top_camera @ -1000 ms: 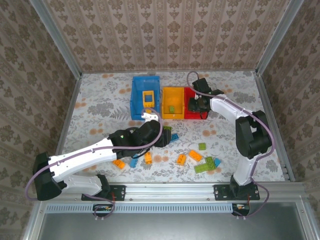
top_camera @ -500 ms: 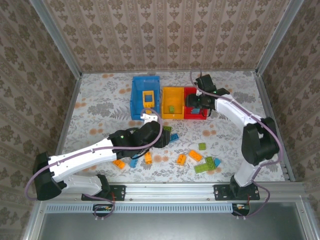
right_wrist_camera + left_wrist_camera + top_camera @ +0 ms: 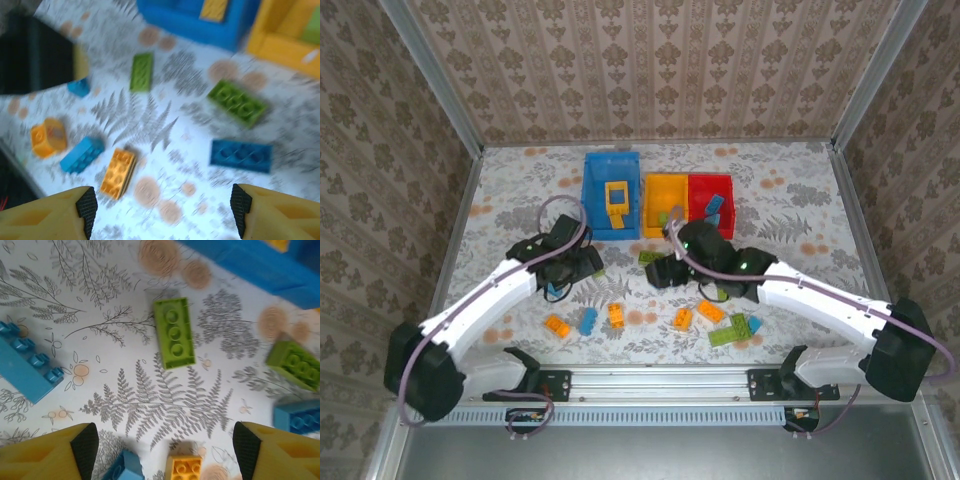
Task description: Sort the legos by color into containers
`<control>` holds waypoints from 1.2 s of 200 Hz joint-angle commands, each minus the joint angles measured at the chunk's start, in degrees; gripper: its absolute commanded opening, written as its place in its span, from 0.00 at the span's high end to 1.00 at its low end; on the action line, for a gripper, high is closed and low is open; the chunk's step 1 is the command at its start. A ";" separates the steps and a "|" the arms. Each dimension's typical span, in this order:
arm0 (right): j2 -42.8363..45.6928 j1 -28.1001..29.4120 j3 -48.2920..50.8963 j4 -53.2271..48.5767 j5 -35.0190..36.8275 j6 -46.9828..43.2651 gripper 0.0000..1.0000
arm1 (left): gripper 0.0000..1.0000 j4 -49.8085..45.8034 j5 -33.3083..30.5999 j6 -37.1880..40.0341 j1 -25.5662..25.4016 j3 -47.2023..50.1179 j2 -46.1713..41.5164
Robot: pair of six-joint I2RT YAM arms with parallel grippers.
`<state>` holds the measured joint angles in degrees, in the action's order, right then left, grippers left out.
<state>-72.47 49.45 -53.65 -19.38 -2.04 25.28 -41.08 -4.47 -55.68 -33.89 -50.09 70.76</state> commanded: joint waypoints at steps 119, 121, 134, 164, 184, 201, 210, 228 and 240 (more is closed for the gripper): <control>1.85 6.45 0.84 2.80 3.35 5.08 0.23 | 0.34 4.66 1.77 -3.37 3.20 -11.45 29.57; 1.86 6.45 0.89 2.84 3.36 5.10 0.23 | 0.35 4.75 1.75 -3.38 3.21 -11.46 29.75; 1.89 6.45 1.00 2.86 3.36 5.20 0.24 | 0.40 5.03 1.68 -3.27 3.15 -11.44 30.66; 1.98 6.45 1.05 2.68 3.56 5.13 0.23 | 0.57 5.97 1.24 -3.29 3.00 -10.21 31.56; 2.06 6.45 0.80 2.63 3.63 4.94 0.24 | 0.67 6.16 -0.01 -3.47 2.55 -8.98 30.43; 2.95 6.45 0.58 2.55 4.27 4.50 0.24 | 0.71 4.53 -3.21 -3.65 0.84 -8.31 26.93; 3.90 6.36 0.61 2.31 5.38 4.01 0.24 | 0.72 2.59 -5.62 -3.59 -0.91 -8.69 24.48; 7.05 5.36 1.17 2.48 7.71 3.87 0.24 | 0.72 -1.49 -10.27 -2.67 -5.33 -11.15 19.57; 9.66 3.16 2.44 3.76 8.66 5.07 0.24 | 0.72 -3.66 -12.65 -1.00 -8.26 -14.42 17.89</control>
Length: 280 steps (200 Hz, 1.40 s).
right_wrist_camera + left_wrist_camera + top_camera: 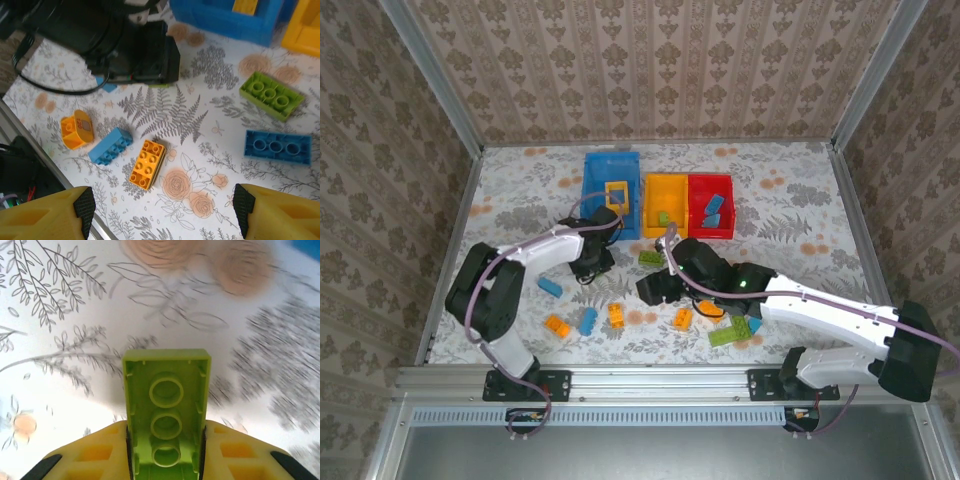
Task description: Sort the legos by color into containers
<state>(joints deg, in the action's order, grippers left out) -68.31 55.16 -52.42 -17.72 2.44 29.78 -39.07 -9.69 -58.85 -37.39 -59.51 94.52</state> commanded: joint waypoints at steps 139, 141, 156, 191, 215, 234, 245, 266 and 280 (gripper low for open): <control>14.52 -19.29 4.68 5.30 2.88 11.88 0.24 | 0.71 -9.51 -4.28 24.46 -9.21 -53.70 27.03; 14.59 -19.30 4.78 5.34 2.85 11.95 0.24 | 0.71 -9.18 -3.91 24.48 -9.09 -53.81 27.38; 14.94 -19.37 5.09 5.10 2.53 12.06 0.24 | 0.70 -6.68 -0.86 24.44 -7.97 -54.31 29.51; 14.78 -19.39 5.56 4.78 1.97 11.88 0.24 | 0.68 -3.11 5.78 24.13 -6.65 -56.25 33.08; 14.37 -19.38 6.01 5.40 1.67 12.21 0.24 | 0.67 -3.81 7.68 23.68 -6.24 -58.64 35.47; 14.25 -19.38 6.12 5.68 1.50 12.40 0.24 | 0.67 -4.26 8.85 22.18 -5.44 -58.81 36.67; 14.18 -19.38 6.11 5.44 1.52 12.36 0.24 | 0.65 -4.01 9.30 21.75 -5.13 -58.28 36.88; 14.17 -19.36 6.06 5.24 1.38 12.23 0.24 | 0.56 -4.07 9.89 21.74 -4.97 -58.07 36.70; 13.91 -19.38 6.07 5.15 1.26 12.14 0.24 | 0.47 -4.43 9.80 21.86 -5.06 -58.02 36.11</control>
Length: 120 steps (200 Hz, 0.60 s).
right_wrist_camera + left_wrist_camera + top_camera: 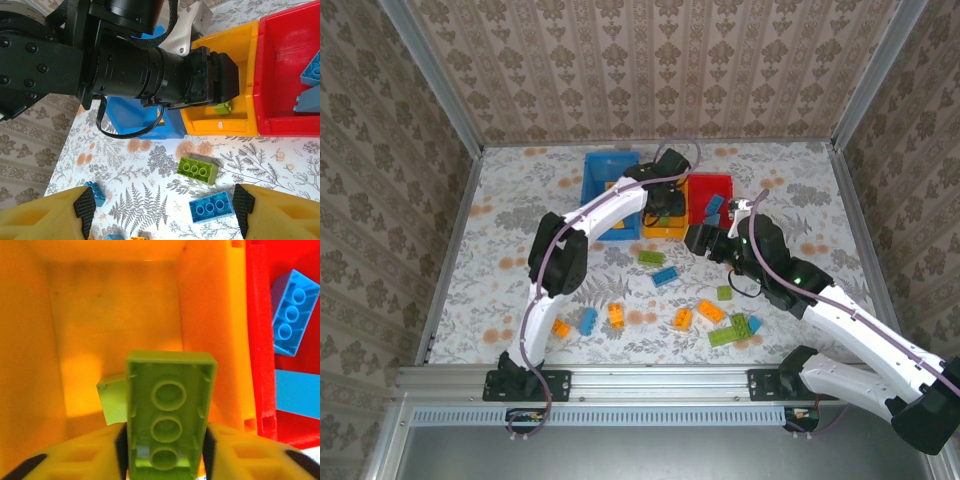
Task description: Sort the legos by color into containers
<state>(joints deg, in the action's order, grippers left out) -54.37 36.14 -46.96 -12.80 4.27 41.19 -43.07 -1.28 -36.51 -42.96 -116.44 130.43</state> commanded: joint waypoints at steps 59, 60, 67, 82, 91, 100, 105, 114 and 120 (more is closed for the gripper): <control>-0.39 -0.37 -0.14 -0.45 -1.20 -0.52 0.24 | 0.42 0.08 -1.10 -1.40 0.12 3.75 -8.48; -0.39 -0.41 -0.14 -0.46 -1.20 -0.60 0.24 | 0.42 0.13 -1.27 -1.47 0.05 3.98 -8.77; -0.47 -0.37 -0.31 -0.85 -1.28 -1.16 0.24 | 0.42 0.41 -2.12 -2.06 -0.10 5.61 -10.96; -0.65 -0.37 -0.75 -1.76 -1.55 -2.60 0.24 | 0.42 1.49 -3.84 -3.88 -0.36 9.99 -16.34; -1.03 -0.36 -1.13 -2.09 -2.15 -3.69 0.24 | 0.42 1.85 -4.63 -5.33 -0.44 12.99 -19.76; -1.62 -0.28 -1.73 -2.56 -3.06 -4.94 0.24 | 0.42 2.03 -5.50 -6.78 -0.62 16.11 -23.20; -2.02 -0.15 -2.09 -2.77 -3.68 -5.65 0.24 | 0.42 1.91 -5.98 -7.59 -0.71 17.82 -25.28; -2.85 0.24 -2.74 -3.00 -4.87 -7.07 0.24 | 0.42 1.36 -6.75 -9.35 -0.72 21.02 -28.77; -3.40 0.73 -3.17 -3.06 -5.50 -8.09 0.24 | 0.42 0.96 -7.26 -10.41 -0.72 23.32 -31.12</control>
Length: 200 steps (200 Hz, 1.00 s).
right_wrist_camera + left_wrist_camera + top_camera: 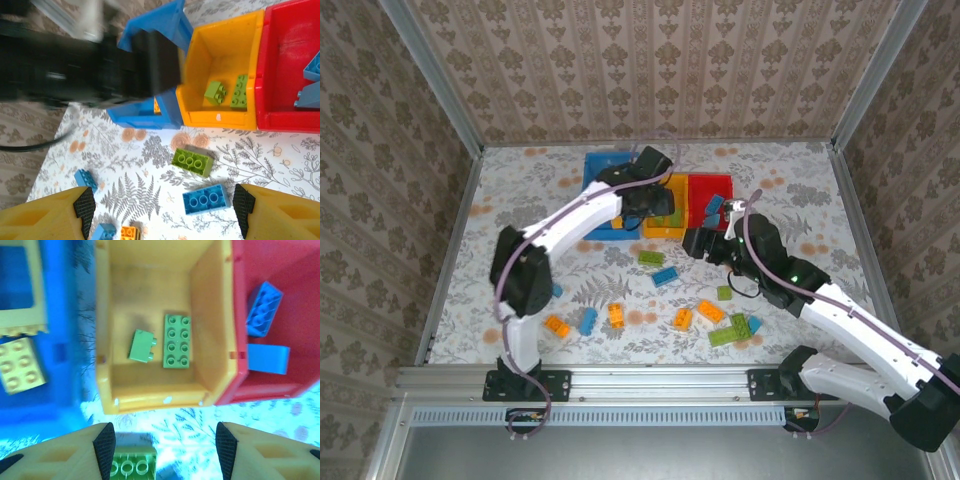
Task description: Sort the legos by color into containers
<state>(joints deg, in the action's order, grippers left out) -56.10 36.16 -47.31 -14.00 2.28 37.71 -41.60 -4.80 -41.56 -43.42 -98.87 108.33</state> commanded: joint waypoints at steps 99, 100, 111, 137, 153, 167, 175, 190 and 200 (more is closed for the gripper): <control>-15.73 24.13 -6.94 4.43 -10.66 -15.66 0.19 | 0.34 -21.40 -5.98 -34.38 1.45 51.10 -54.45; -15.94 24.35 -6.93 4.60 -10.73 -15.70 0.18 | 0.34 -21.67 -6.00 -34.51 1.47 51.48 -54.67; -17.53 26.47 -6.94 5.97 -11.48 -15.65 0.18 | 0.30 -24.20 -6.10 -36.99 1.62 54.43 -59.02; -20.44 28.98 -7.09 8.02 -11.60 -14.31 0.18 | 0.21 -24.97 -4.03 -39.38 3.09 60.34 -64.05; -21.18 29.57 -7.28 8.55 -11.36 -13.81 0.18 | 0.19 -22.29 -1.06 -38.67 5.37 63.41 -64.31; -21.22 29.78 -7.54 8.56 -11.03 -13.64 0.18 | 0.18 -20.04 0.13 -38.04 7.16 65.27 -63.66; -21.04 29.77 -7.45 8.62 -10.86 -13.53 0.18 | 0.18 -18.88 0.35 -37.54 7.90 66.13 -63.07; -20.82 29.80 -7.45 8.47 -10.57 -13.51 0.18 | 0.18 -15.83 2.16 -36.67 9.57 68.22 -61.88; -20.73 29.76 -7.41 8.23 -10.38 -13.48 0.18 | 0.19 -13.47 3.85 -36.31 10.33 69.75 -60.98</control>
<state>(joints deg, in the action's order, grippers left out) -77.32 65.58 -53.28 -6.96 -8.21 23.99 -60.51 -5.19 -78.04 -34.87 -31.90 45.95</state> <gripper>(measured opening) 0.818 0.819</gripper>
